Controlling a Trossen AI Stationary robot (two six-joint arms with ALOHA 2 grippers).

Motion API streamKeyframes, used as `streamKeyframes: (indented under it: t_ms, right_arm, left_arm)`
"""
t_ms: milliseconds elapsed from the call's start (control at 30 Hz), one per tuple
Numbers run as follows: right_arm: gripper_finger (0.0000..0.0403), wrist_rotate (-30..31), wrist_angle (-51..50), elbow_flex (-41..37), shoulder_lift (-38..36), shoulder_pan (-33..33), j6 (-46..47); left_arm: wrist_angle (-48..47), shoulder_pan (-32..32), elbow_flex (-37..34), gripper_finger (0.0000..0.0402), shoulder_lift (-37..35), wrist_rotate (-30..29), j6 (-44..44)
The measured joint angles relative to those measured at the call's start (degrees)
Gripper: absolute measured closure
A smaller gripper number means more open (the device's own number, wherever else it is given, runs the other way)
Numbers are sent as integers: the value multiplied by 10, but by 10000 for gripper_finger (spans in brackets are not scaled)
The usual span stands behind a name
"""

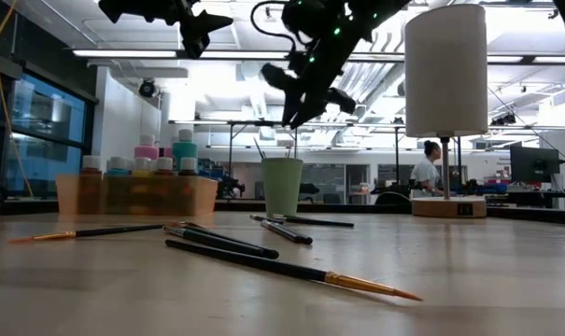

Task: Pick & Place Paint Supplies
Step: Put the black paint brush into the green cup

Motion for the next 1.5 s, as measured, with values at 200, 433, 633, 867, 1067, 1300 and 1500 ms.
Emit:
streamKeyframes:
  t_ms: [200,433,633,867,1067,1300,1500]
  right_arm:
    - [324,-158,-101,0,-19,20,-63]
    - [325,-176,-196,0,-2,54,-95]
    - [325,-187,-187,0,35,86,-94]
    - [294,-242,-190,0,72,101,-48]
    - [250,-218,-154,1,81,106,-70]
    - [258,-161,-134,0,106,114,-96]
    - [273,-133,-111,0,129,118,-112]
  left_arm:
    - [0,0,0,202,0,0,0]
    - [0,0,0,202,0,0,1]
    - [0,0,0,202,0,0,5]
    - [0,0,0,202,0,0,7]
    - [0,0,0,202,0,1,7]
    - [-1,0,0,202,0,1,6]
    - [-7,0,0,202,0,2,5]
